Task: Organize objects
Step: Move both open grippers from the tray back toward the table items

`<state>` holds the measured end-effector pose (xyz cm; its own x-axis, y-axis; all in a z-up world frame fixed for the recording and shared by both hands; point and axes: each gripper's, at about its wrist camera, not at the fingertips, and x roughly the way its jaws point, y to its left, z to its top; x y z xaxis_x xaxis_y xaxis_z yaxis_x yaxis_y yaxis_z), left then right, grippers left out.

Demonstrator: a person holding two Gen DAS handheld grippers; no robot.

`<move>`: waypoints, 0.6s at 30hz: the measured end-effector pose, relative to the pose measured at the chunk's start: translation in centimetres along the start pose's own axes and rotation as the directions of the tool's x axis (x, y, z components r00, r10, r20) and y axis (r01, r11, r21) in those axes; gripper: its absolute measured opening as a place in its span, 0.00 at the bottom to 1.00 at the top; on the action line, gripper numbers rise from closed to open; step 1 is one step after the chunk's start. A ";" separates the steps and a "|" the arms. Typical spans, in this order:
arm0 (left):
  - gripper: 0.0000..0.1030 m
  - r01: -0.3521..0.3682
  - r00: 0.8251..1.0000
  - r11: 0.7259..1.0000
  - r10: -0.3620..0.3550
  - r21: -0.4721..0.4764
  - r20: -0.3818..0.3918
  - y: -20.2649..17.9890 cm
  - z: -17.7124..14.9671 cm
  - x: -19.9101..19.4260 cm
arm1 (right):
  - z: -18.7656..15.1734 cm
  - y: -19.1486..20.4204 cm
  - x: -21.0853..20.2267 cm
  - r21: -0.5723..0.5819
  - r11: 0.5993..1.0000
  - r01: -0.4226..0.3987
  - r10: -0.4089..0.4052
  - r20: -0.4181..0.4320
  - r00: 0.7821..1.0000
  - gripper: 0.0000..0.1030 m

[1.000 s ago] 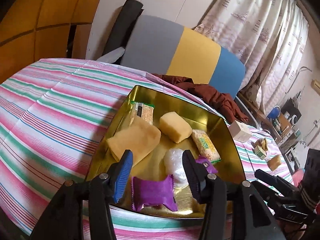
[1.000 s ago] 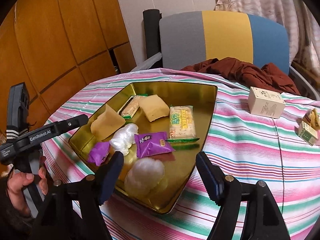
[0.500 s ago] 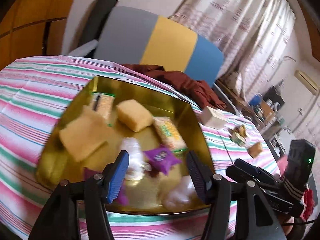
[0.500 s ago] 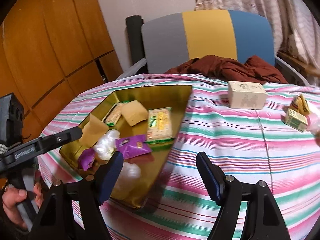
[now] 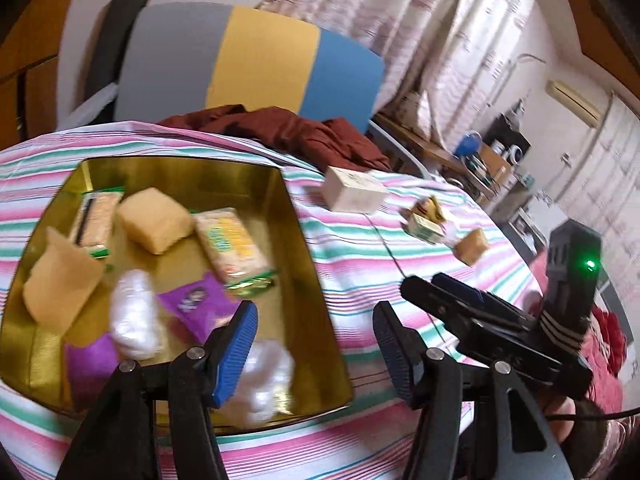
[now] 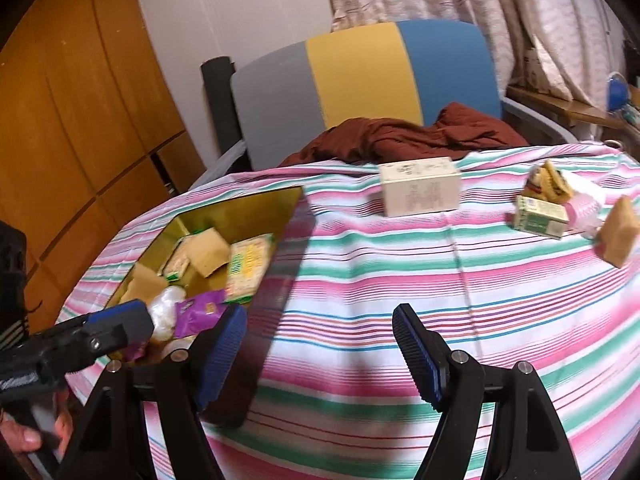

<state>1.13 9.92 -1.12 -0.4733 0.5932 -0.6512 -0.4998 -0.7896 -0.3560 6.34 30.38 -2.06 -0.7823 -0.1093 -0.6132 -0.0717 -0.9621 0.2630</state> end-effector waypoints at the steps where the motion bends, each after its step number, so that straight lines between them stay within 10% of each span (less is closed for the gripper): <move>1: 0.59 0.006 1.000 1.000 -0.006 0.011 -0.009 -0.6 0.0 0.3 | 0.0 -0.7 0.0 0.008 1.000 0.018 -0.018 0.003 1.000 0.74; 11: 0.59 0.071 0.994 0.990 -0.059 0.124 -0.096 -6.0 -0.2 3.3 | -1.3 -10.8 -0.4 0.124 0.966 0.227 -0.227 -0.012 0.974 0.74; 18: 0.59 0.112 0.984 0.979 -0.085 0.172 -0.157 -8.9 -0.2 5.8 | 0.5 -20.9 -1.9 0.223 0.894 0.389 -0.403 0.021 0.915 0.74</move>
<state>2.96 20.37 -1.87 -0.3092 0.6265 -0.7154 -0.6673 -0.6789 -0.3061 9.02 50.87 -6.00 -0.6999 0.2932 -0.6513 -0.5064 -0.8468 0.1629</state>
